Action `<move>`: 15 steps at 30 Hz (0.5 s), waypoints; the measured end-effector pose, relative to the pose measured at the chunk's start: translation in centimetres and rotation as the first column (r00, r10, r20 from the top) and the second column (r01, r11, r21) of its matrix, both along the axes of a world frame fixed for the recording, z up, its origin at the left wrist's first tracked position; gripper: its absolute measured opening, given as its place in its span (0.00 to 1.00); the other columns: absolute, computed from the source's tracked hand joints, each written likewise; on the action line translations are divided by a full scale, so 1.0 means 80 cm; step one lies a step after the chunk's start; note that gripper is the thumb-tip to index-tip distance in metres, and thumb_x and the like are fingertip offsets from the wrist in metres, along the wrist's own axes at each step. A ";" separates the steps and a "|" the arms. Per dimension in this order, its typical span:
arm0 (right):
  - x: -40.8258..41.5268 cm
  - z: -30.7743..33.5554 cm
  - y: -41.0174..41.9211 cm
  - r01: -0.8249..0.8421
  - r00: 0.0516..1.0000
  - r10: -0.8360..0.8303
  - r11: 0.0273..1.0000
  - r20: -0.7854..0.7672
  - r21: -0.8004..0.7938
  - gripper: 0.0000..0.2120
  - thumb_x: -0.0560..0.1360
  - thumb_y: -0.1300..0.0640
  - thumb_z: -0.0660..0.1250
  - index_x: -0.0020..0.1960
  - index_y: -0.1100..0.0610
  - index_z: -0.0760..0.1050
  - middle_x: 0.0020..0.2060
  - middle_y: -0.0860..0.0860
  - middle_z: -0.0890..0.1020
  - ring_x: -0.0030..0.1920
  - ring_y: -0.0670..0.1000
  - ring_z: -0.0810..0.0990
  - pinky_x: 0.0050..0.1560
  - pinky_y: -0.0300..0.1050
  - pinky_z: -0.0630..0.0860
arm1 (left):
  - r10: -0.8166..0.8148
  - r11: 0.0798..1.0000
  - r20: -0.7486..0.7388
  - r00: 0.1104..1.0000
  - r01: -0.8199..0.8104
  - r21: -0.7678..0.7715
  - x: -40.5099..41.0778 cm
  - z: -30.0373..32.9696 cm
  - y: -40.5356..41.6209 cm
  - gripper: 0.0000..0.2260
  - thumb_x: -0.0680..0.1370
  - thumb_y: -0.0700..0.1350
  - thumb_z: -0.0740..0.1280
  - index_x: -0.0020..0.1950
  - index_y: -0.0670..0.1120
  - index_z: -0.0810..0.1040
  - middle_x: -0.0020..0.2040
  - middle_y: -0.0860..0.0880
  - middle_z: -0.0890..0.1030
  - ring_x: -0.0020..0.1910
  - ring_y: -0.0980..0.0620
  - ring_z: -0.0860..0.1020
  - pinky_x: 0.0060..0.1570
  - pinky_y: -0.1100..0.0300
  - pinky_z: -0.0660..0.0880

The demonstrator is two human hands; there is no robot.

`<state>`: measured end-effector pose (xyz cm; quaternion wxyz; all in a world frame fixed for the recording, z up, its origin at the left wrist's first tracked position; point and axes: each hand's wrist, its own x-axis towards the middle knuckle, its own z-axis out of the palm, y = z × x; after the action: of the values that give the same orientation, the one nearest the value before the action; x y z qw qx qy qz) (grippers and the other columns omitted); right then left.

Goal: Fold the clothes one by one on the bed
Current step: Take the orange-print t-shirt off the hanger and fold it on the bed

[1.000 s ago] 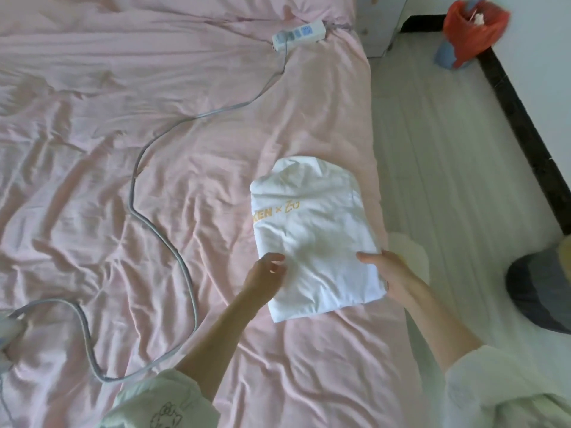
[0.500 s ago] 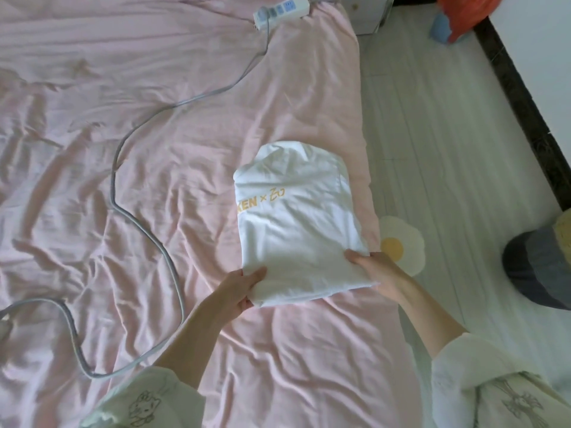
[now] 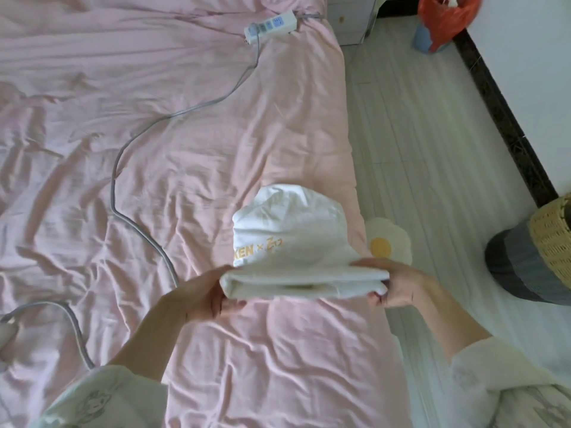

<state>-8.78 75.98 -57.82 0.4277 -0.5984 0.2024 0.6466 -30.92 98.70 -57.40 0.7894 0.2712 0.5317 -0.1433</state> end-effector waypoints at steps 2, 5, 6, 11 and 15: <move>0.017 0.003 0.028 0.119 0.989 -0.133 0.978 0.069 0.169 0.13 0.71 0.56 0.61 0.38 0.61 0.82 0.31 0.56 0.83 0.28 0.52 0.82 0.26 0.39 0.77 | 0.152 0.982 0.109 0.982 -0.162 0.092 0.032 0.003 0.018 0.15 0.80 0.45 0.56 0.40 0.42 0.77 0.25 0.47 0.79 0.22 0.53 0.78 0.30 0.59 0.80; 0.035 -0.007 0.065 0.259 0.937 -0.322 0.900 0.134 0.352 0.19 0.78 0.49 0.56 0.49 0.58 0.83 0.49 0.54 0.84 0.47 0.53 0.83 0.45 0.44 0.79 | 0.334 0.929 0.251 0.908 -0.362 0.073 0.066 -0.007 0.038 0.15 0.79 0.51 0.55 0.48 0.43 0.77 0.35 0.47 0.83 0.33 0.52 0.82 0.39 0.59 0.81; 0.036 -0.015 0.073 0.280 0.912 -0.360 0.897 0.197 0.341 0.18 0.80 0.49 0.55 0.53 0.58 0.80 0.52 0.54 0.82 0.50 0.52 0.81 0.48 0.45 0.77 | 0.373 0.911 0.263 0.890 -0.405 0.078 0.070 -0.016 0.043 0.16 0.79 0.53 0.56 0.52 0.44 0.77 0.41 0.47 0.84 0.39 0.51 0.83 0.42 0.57 0.81; 0.011 -0.078 0.083 -0.037 0.689 0.079 0.997 0.721 -0.074 0.32 0.72 0.40 0.65 0.64 0.65 0.70 0.50 0.57 0.78 0.48 0.55 0.77 0.40 0.41 0.68 | 0.262 0.774 -0.145 0.954 -0.118 0.622 0.066 -0.079 0.043 0.18 0.77 0.51 0.65 0.64 0.43 0.72 0.55 0.44 0.77 0.47 0.49 0.75 0.42 0.58 0.72; 0.009 -0.083 0.093 0.084 0.866 -0.103 0.995 0.488 0.060 0.21 0.73 0.39 0.65 0.58 0.53 0.70 0.47 0.47 0.78 0.46 0.46 0.78 0.43 0.41 0.77 | 0.134 0.885 -0.132 0.982 -0.059 0.463 0.053 -0.101 0.036 0.15 0.76 0.53 0.67 0.57 0.44 0.75 0.52 0.44 0.77 0.45 0.50 0.76 0.40 0.59 0.74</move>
<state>-8.09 83.46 -64.48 0.5068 -0.7244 0.1040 0.4557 -26.66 101.59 -65.45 0.6645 0.4098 0.6249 0.0040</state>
